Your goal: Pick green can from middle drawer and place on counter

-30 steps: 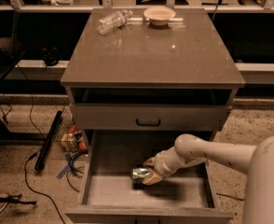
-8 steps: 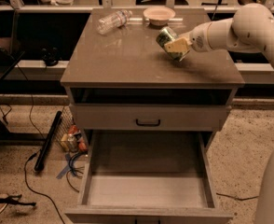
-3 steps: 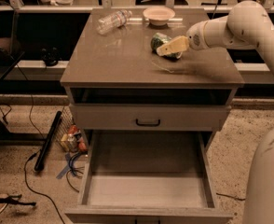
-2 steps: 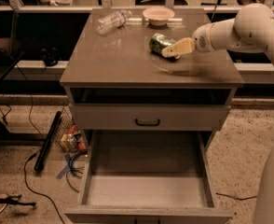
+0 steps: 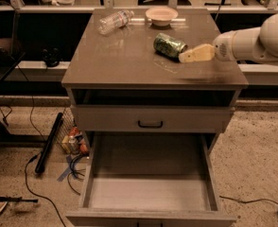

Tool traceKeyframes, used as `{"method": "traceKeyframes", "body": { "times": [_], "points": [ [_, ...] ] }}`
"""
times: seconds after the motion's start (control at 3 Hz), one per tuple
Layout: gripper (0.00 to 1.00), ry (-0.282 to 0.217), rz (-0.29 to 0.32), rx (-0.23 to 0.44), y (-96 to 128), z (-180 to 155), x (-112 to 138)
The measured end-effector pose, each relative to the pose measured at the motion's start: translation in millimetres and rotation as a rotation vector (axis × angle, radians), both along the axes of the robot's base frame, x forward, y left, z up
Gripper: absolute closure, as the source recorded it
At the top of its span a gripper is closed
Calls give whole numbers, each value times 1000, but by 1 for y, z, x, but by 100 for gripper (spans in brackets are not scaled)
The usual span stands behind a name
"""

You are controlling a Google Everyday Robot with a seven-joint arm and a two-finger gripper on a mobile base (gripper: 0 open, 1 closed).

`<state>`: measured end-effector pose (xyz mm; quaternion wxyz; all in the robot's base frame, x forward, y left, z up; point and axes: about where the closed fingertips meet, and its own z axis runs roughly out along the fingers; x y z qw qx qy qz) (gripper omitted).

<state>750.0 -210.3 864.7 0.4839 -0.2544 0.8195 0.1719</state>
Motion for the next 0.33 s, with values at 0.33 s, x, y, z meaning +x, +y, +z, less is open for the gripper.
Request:
{"method": "traceKeyframes", "body": {
  "times": [0.33],
  "points": [
    [0,4,-7,0,-4,-3,-3]
  ]
}}
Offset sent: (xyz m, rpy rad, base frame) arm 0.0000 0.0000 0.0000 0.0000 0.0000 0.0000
